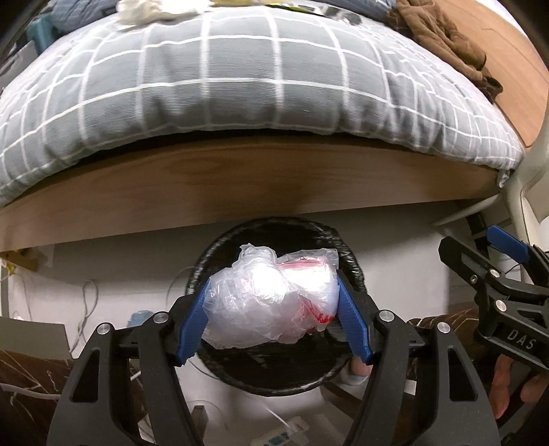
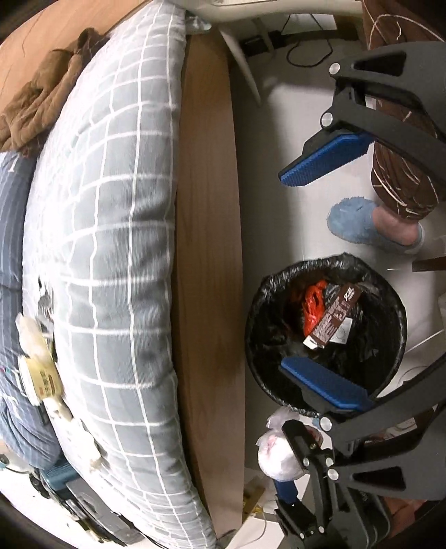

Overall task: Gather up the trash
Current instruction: 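Open the right tool over the bin while the left tool drops the clear bag in, then move both tools back over the bed toward the remaining trash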

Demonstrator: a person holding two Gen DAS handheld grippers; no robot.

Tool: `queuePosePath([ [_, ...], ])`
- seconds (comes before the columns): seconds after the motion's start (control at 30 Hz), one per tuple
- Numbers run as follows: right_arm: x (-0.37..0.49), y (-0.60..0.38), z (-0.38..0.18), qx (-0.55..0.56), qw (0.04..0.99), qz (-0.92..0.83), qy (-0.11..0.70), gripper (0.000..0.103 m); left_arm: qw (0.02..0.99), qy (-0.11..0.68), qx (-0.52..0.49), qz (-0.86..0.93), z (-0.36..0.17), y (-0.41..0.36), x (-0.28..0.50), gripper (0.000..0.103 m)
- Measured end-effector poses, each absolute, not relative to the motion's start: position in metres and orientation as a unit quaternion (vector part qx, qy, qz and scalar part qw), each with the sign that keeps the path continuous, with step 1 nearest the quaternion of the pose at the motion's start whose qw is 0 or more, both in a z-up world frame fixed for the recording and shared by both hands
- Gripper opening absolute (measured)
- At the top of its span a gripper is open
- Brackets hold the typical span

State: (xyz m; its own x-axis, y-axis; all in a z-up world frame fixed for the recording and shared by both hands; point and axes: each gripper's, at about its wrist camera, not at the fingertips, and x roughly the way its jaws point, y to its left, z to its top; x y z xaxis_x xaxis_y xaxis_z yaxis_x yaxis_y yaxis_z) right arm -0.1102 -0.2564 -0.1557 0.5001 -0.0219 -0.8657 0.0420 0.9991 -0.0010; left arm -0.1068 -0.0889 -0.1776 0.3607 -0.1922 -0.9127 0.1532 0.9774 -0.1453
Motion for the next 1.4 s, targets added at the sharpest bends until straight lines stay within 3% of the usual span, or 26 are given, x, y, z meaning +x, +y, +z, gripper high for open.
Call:
queuePosePath([
  [0.17,-0.117,-0.268,-0.155,0.02,0.867,-0.032,0.497,0.095,0.825,0.554,-0.012,-0.112,-0.178,-0.102,-0.107,0.069],
  [0.5,-0.115,-0.263,-0.153,0.016,0.869,-0.031,0.494,0.095,0.835,0.544,0.006,-0.083,-0.186,-0.099,-0.109,0.095],
  [1.4,-0.098,-0.227,-0.073,-0.014,0.923,-0.002,0.384,0.095,0.896,0.44,-0.015,-0.046,-0.09,-0.052,-0.092,0.097],
])
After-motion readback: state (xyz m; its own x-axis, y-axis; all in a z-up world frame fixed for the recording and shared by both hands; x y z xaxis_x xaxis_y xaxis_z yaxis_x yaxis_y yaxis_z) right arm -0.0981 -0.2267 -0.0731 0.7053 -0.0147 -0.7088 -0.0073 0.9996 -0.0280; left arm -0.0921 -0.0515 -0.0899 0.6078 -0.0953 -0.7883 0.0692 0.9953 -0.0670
